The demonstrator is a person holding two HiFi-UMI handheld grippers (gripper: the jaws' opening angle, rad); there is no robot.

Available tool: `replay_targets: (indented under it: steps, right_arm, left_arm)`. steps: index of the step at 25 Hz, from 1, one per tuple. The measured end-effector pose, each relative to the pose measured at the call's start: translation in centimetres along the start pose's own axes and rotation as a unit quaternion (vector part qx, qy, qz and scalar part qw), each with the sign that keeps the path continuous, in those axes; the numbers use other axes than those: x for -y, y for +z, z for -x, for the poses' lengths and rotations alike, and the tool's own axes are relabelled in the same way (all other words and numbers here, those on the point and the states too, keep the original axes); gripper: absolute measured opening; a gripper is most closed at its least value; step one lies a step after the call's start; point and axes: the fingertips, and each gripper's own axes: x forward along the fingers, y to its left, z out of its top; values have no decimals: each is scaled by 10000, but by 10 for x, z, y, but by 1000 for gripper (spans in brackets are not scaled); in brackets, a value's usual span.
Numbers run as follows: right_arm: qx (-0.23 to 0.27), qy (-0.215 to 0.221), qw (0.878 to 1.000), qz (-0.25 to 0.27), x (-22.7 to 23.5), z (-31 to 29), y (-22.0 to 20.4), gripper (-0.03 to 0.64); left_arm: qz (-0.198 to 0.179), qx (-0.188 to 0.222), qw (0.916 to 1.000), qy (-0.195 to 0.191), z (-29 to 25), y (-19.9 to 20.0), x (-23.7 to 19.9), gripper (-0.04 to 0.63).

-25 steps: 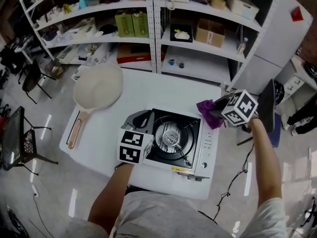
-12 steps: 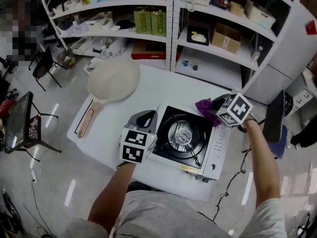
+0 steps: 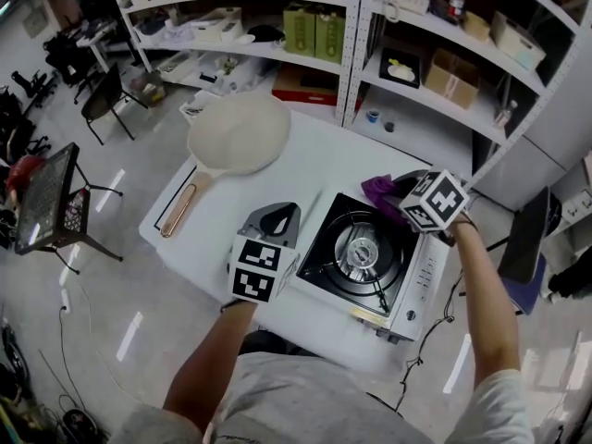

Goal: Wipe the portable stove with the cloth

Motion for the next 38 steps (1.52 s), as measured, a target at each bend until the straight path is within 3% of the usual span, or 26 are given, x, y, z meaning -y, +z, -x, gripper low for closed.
replay_targets:
  steps: [23,33,38]
  right_arm:
    - [606,-413,9973,22,0,-58,84,61]
    - [884,-705,9936,-3,-9,-56,117,61]
    - [1183,-1174,9860,-94,-2,-45,134,61]
  left_arm:
    - [210,-92,9993,299,19,-20,-29,5]
    - [305,-79,9995,42,29,-26,-38,5]
    - [312,-34,9994,-134,33,-27,-39,5]
